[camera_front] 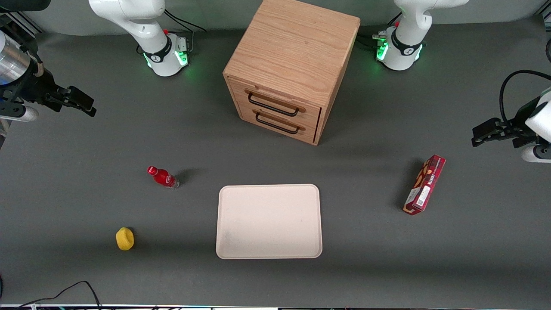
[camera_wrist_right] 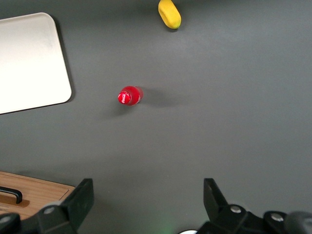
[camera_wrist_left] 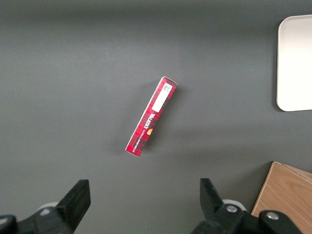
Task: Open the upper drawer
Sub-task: 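Move the right gripper to the upper drawer's black handle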
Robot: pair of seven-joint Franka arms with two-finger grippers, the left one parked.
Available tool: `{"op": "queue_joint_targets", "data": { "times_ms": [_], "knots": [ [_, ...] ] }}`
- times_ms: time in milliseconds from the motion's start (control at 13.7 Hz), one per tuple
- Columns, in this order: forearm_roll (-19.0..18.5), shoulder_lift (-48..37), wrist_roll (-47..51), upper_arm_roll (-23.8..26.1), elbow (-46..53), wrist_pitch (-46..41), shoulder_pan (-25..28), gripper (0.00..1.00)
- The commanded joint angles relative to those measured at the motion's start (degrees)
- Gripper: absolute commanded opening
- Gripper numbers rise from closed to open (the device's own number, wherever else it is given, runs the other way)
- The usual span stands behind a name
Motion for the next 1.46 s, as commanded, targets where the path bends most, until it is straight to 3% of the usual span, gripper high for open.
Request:
{"op": "queue_joint_targets", "data": {
  "times_ms": [0, 366, 512, 805, 1024, 1171, 1390],
  "knots": [
    [0.0, 0.8, -0.8, -0.1, 1.2, -1.7, -0.2, 1.0],
    [0.7, 2.1, -1.6, 0.2, 3.3, -2.7, 0.1, 1.0],
    [1.1, 1.8, -9.4, 1.0, 4.2, -5.2, 1.6, 1.0],
    [9.6, 3.6, -13.4, 5.3, 7.1, -7.2, 2.4, 1.0],
    [17.4, 8.6, -33.4, 9.7, 8.4, -6.8, 2.4, 1.0],
    [21.4, 12.1, -35.4, 11.8, 8.9, -5.0, 3.1, 1.0],
    [22.2, 20.1, -37.3, 20.1, 10.5, 1.6, 3.6, 1.0]
  ]
}}
